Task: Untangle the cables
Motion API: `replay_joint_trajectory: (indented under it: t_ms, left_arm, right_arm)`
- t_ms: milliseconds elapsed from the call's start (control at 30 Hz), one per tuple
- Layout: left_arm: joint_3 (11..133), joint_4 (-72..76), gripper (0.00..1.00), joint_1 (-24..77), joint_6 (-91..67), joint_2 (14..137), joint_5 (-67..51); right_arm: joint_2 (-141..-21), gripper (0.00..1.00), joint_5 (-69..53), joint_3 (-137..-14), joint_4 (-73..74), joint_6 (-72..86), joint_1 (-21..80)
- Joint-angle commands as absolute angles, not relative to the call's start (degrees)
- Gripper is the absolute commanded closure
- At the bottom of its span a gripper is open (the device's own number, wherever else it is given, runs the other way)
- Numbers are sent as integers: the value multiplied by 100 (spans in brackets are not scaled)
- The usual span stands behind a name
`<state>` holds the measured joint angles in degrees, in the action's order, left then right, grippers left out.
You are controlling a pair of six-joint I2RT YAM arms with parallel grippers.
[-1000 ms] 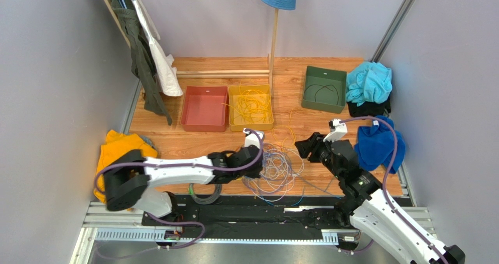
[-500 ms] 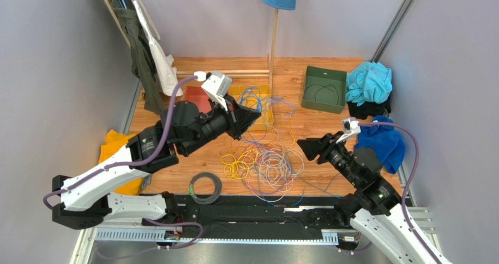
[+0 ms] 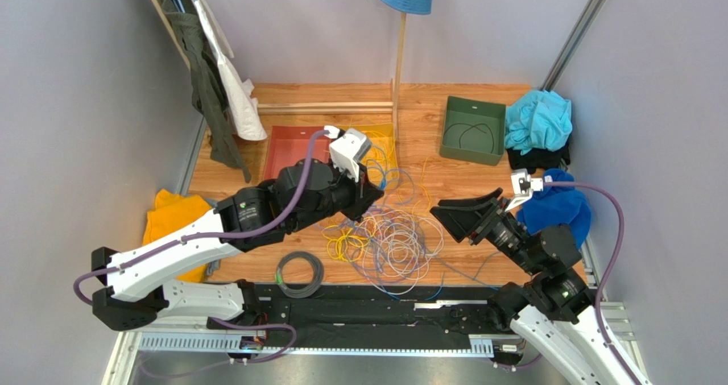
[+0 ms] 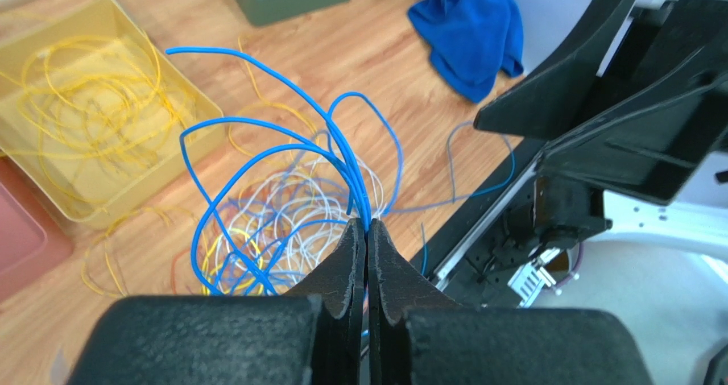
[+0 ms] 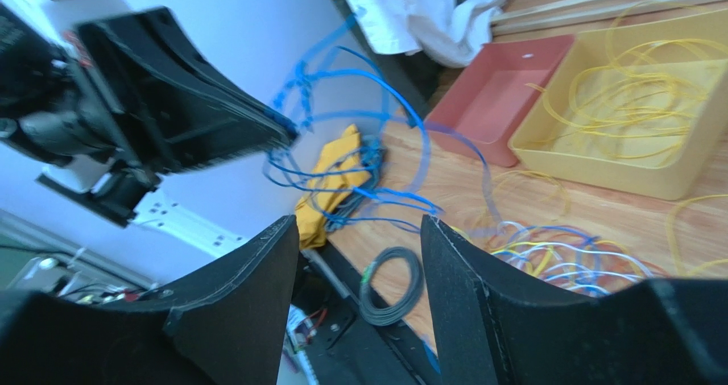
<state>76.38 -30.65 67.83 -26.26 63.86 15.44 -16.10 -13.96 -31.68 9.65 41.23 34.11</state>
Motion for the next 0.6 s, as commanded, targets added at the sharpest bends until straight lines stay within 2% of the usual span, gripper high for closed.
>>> replay_joint_trajectory:
  t_ms: [0, 233, 567]
  left_arm:
    - [7436, -2654, 100, 6776, -2804, 6205, 1318]
    - [7260, -2488, 100, 6776, -2865, 6302, 1046]
    - [7189, -2417, 100, 6776, -2927, 6328, 774]
  right_arm:
    - [-2030, 41, -2161, -3323, 53, 4745, 3437]
    - [-2293, 41, -2179, -3383, -360, 4720, 3454]
    - [-2970, 42, -1503, -3718, 597, 3437, 3498]
